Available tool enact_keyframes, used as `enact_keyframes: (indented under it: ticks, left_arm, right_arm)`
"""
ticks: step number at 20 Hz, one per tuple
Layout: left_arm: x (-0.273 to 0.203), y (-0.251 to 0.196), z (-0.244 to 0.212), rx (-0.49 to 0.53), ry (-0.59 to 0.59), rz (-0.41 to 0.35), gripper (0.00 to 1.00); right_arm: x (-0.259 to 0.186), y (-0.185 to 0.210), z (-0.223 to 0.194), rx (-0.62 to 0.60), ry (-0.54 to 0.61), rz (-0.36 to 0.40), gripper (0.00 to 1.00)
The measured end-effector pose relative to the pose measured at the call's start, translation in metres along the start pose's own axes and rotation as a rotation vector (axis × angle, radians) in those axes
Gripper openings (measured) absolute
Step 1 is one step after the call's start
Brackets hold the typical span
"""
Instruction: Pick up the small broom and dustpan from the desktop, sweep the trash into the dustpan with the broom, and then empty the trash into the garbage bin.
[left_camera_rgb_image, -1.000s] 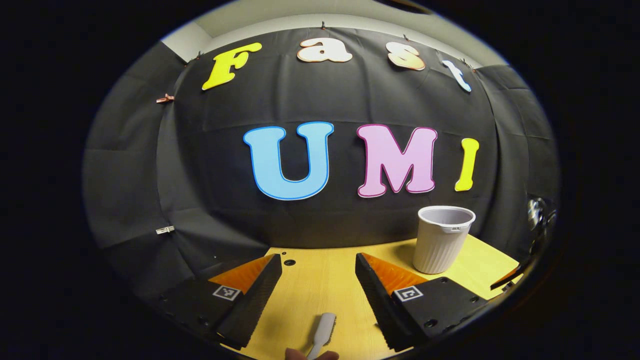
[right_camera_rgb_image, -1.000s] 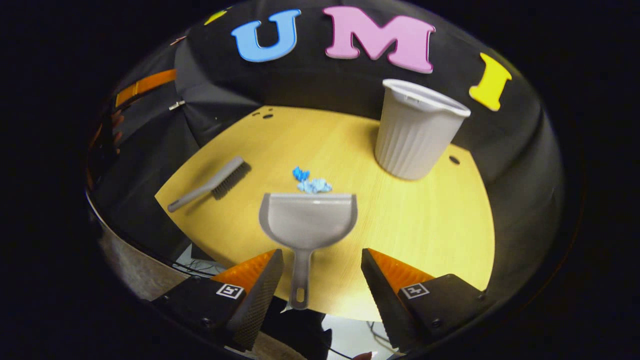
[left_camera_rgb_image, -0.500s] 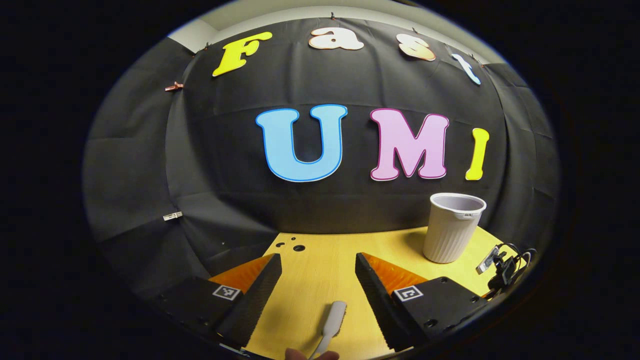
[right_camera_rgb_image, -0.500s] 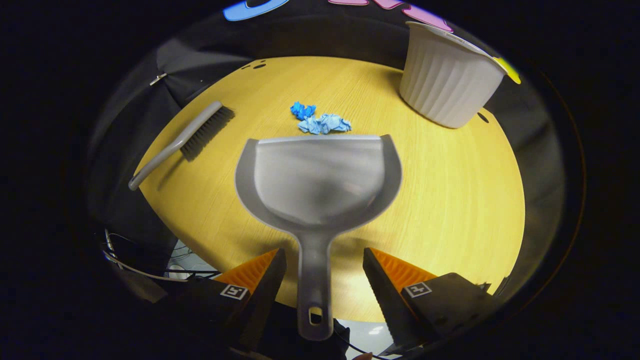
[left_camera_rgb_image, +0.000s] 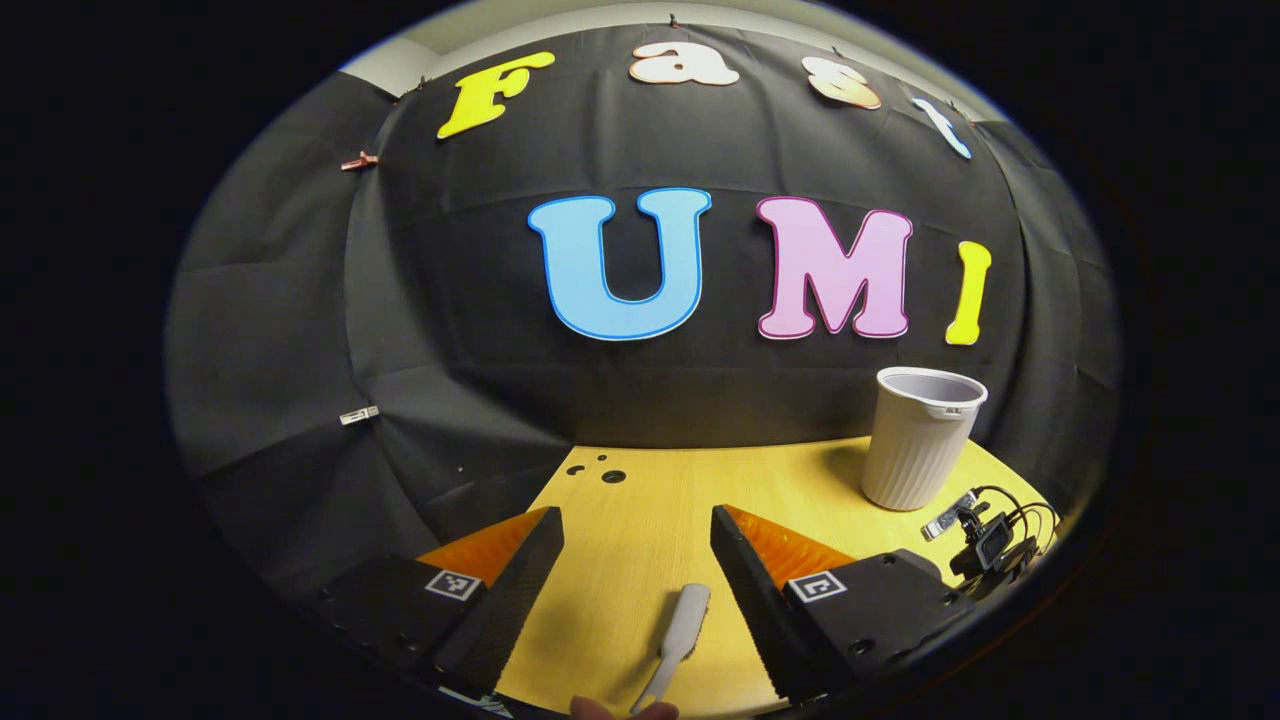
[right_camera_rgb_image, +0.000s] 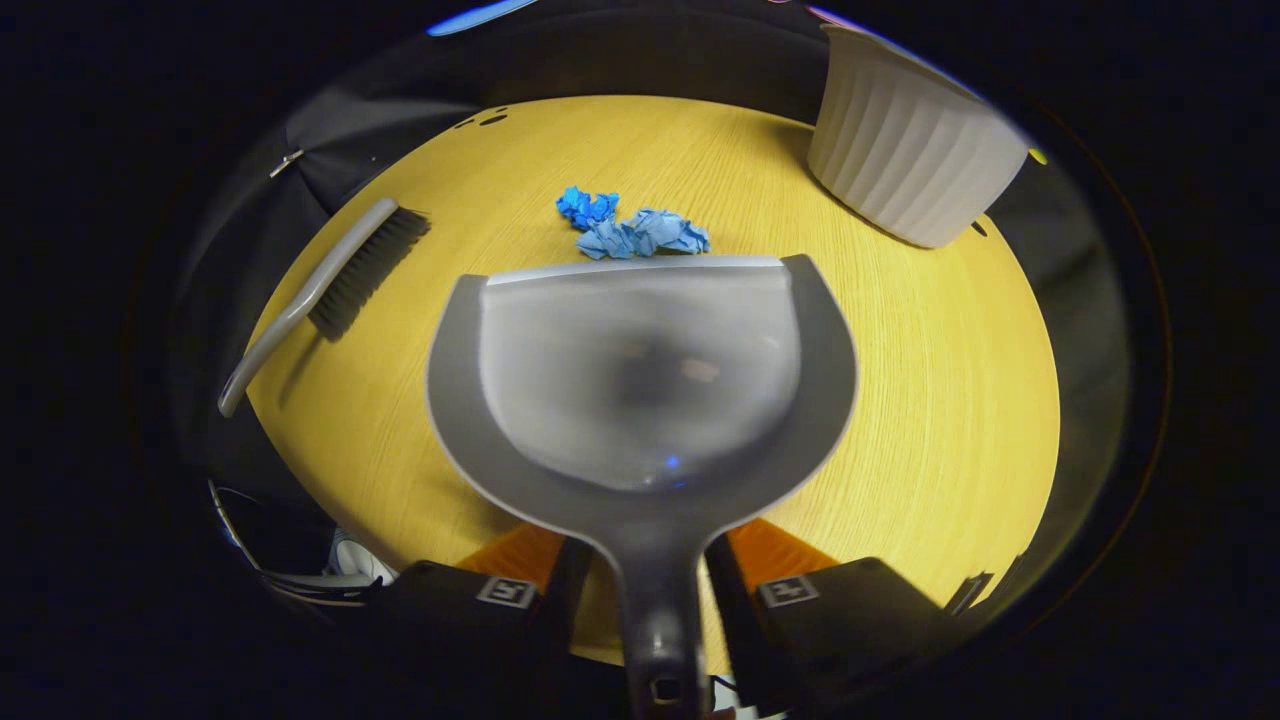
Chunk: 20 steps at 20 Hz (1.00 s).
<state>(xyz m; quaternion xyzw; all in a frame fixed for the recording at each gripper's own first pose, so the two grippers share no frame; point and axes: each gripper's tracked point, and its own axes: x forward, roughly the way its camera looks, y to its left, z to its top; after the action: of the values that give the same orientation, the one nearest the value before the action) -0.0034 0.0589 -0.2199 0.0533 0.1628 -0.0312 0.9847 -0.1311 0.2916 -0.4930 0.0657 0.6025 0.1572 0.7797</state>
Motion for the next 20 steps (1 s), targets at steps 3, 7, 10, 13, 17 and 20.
enact_keyframes:
  ticks: [3,7,10,13,17,20]
  left_arm:
    - [0.003,0.001,-0.013,0.012,0.018,0.006,0.96]
    - [0.013,-0.002,-0.054,0.025,0.111,-0.021,0.95]
    - [0.023,-0.014,-0.098,0.009,0.244,-0.095,0.95]
    - [0.024,-0.025,-0.147,0.04,0.415,-0.168,0.96]
    - [0.025,-0.033,-0.224,0.089,0.717,-0.252,0.95]
    - [0.032,-0.037,-0.251,0.09,0.801,-0.258,0.91]
  right_arm:
    - [-0.001,0.0,0.0,-0.01,-0.014,-0.003,0.38]
    - [-0.007,-0.001,-0.004,-0.067,-0.019,0.045,0.37]
    - [-0.016,-0.01,-0.012,-0.12,-0.023,0.05,0.35]
    - [-0.033,-0.013,-0.021,-0.201,0.0,0.097,0.35]
    - [-0.048,-0.028,-0.03,-0.256,0.047,0.114,0.35]
    - [-0.053,-0.045,-0.027,-0.265,0.048,0.078,0.35]
